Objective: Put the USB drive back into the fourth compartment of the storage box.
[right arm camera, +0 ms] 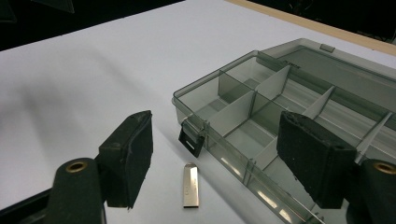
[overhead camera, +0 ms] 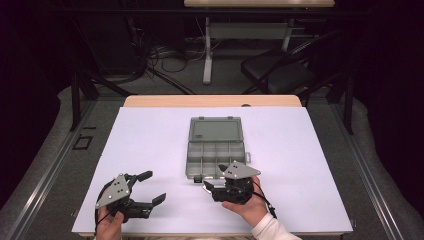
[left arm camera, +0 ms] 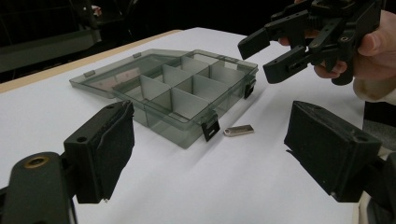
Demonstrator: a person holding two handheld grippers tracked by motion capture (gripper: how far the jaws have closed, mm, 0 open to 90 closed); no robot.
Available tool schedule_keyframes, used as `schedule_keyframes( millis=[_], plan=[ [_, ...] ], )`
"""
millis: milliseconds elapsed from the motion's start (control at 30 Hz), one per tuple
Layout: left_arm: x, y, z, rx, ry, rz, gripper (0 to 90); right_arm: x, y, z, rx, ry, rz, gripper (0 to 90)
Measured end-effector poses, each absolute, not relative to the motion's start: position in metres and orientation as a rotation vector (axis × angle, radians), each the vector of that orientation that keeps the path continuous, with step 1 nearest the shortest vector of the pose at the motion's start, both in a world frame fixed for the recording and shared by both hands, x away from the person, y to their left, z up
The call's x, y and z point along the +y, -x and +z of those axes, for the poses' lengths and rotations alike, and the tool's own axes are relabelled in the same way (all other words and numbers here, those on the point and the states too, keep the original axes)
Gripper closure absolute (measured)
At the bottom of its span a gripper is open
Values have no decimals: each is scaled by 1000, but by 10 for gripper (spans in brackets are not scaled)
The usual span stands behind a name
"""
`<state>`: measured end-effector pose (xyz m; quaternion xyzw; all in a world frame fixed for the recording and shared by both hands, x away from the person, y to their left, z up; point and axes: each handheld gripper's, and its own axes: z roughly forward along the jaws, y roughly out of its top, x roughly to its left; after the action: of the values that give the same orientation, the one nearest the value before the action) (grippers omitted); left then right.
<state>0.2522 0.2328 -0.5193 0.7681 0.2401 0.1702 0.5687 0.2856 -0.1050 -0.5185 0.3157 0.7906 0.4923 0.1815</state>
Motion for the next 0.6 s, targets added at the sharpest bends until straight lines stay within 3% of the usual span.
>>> schedule_keyframes(
  millis=[533, 600],
  plan=[
    [233, -252, -519, 565, -1806, 400, 158, -93, -292, -531, 2278, -881, 1363, 345],
    [233, -252, -519, 565, -1806, 400, 158, -90, -292, -533, 2304, -874, 1350, 394]
  ],
)
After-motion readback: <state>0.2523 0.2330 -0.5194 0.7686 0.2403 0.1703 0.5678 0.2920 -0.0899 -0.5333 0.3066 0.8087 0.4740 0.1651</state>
